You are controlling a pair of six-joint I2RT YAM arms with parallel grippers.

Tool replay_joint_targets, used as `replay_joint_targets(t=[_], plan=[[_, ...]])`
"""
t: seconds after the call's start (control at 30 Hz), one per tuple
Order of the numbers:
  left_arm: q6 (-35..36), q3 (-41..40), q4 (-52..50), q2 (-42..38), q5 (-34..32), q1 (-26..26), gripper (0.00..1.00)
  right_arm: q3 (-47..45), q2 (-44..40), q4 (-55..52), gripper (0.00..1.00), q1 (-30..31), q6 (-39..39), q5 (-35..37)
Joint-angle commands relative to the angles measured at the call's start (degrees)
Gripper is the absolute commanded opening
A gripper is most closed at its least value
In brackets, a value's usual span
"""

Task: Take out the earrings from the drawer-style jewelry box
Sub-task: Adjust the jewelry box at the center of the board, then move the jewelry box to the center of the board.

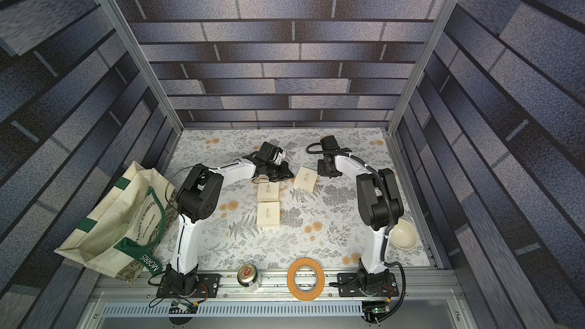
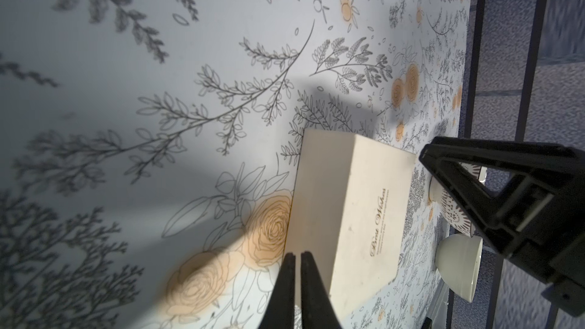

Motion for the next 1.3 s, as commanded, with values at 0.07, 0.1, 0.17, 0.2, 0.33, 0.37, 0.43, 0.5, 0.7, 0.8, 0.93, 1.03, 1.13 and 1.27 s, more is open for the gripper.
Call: replay_joint_targets(t=[0.07,0.1,0.17,0.2,0.33,0.37,0.43,0.5,0.7,0.8,0.93,1.03,1.13,1.27], plan=[[1.0,1.4,-1.8,-2.1,-0.9,-0.3,0.09,-0.4,0.6,1.0,0.31,-0.3,-0.7,-5.4],[1.0,1.3,-1.9,-2.3,-1.0,-0.3,0.09,-0.3,0.6,1.1,0.31,-0.3,-0.8,-6.3],[1.1,0.8,-1.7,-2.7,-1.4,-0.3,0.09,0.4,1.2,1.2,0.31,-0.1,-1.0,-8.4],[1.1,0.6,-1.7,-2.9,-1.5,-0.3,0.09,0.6,1.4,1.3,0.31,0.0,-1.2,-9.0],[0.9,-0.2,-1.2,-3.2,-1.6,-0.3,0.09,1.8,2.4,0.8,0.31,1.4,-1.4,-9.9],[0.8,-0.5,-0.8,-3.3,-1.6,-0.3,0.09,2.0,2.5,0.7,0.31,1.9,-1.5,-10.1],[0.7,-1.4,0.0,-3.9,-2.0,-0.3,0.09,2.6,2.8,0.5,0.31,2.8,-1.6,-10.7],[0.8,-2.2,0.2,-4.6,-2.5,-0.1,0.09,3.0,3.0,0.4,0.30,4.0,-1.6,-10.5],[0.7,-4.9,0.7,-6.8,-4.5,0.9,0.09,4.1,3.0,0.0,0.30,5.9,-0.7,-10.0],[0.6,-4.8,0.7,-6.6,-3.9,1.5,0.09,4.0,2.8,-0.3,0.30,5.9,-0.8,-10.3],[0.9,-3.9,0.7,-6.4,-3.8,2.3,0.09,4.1,3.0,-0.7,0.30,6.1,-1.4,-13.0],[1.0,-2.9,0.1,-5.7,-3.2,2.8,0.10,4.0,3.0,-0.4,0.30,6.8,-1.5,-13.1],[1.3,-2.1,-0.5,-5.3,-2.8,2.8,0.10,3.5,2.6,0.0,0.30,7.0,-1.3,-13.2],[1.8,-2.0,-1.2,-5.8,-3.6,2.9,0.09,2.5,1.5,0.3,0.30,7.0,-1.1,-12.9]])
